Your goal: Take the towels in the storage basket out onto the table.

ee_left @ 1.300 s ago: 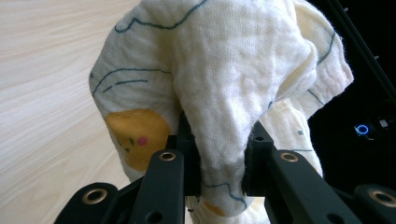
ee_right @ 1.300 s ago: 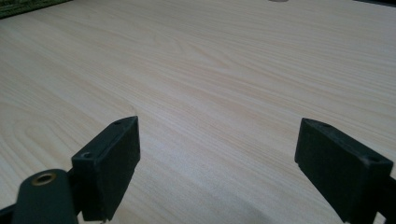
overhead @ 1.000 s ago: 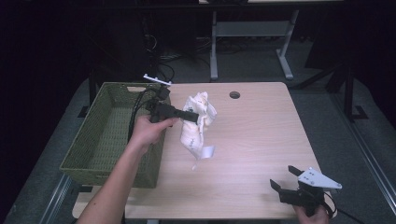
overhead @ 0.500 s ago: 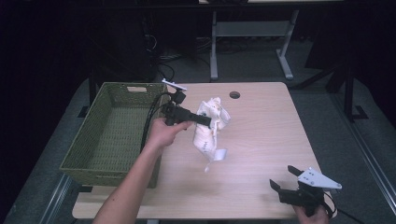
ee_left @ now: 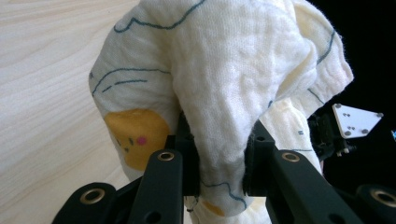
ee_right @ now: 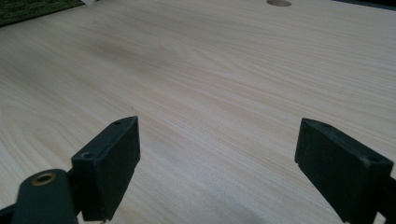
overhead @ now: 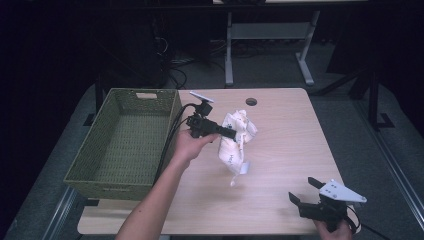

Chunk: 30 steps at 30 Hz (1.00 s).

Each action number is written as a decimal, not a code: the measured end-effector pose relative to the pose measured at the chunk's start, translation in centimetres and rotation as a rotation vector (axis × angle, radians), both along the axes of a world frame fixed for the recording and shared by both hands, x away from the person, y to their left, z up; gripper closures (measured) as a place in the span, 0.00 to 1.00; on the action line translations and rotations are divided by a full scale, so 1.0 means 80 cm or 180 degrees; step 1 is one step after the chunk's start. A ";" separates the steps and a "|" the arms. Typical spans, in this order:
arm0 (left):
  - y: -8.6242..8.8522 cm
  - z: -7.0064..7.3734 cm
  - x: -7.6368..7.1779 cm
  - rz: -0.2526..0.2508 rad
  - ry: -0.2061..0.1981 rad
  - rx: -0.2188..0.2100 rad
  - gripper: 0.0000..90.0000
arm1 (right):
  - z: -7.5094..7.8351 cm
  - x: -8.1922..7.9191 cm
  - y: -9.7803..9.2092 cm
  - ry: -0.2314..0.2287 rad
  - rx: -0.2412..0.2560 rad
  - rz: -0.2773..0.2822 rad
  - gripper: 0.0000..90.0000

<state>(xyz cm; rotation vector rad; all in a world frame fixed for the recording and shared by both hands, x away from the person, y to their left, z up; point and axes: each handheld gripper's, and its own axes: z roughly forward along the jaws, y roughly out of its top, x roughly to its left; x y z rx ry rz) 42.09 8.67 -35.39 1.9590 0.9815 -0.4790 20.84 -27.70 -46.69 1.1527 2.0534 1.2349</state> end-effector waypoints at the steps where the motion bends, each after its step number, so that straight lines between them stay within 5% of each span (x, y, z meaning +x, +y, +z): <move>1: -0.002 -0.002 0.001 0.0009 -0.0003 0.0017 0.81 | 0.000 0.000 0.000 -0.0006 -0.0005 0.0004 0.15; 11: -0.031 -0.026 0.003 0.0047 -0.0033 0.0224 0.80 | 0.001 0.000 0.000 -0.0010 0.0029 0.0002 0.15; 14: -0.044 -0.035 0.002 0.0072 -0.0147 0.0431 0.80 | 0.001 0.000 0.000 -0.0019 0.0027 0.0005 0.15; 21: -0.066 -0.050 -0.003 0.0192 -0.0340 0.0589 0.80 | 0.002 -0.001 -0.002 0.0000 0.0056 0.0001 0.15; 30: -0.087 -0.068 -0.011 0.0220 -0.0624 0.1005 0.78 | 0.001 0.000 -0.002 -0.0024 0.0072 -0.0006 0.15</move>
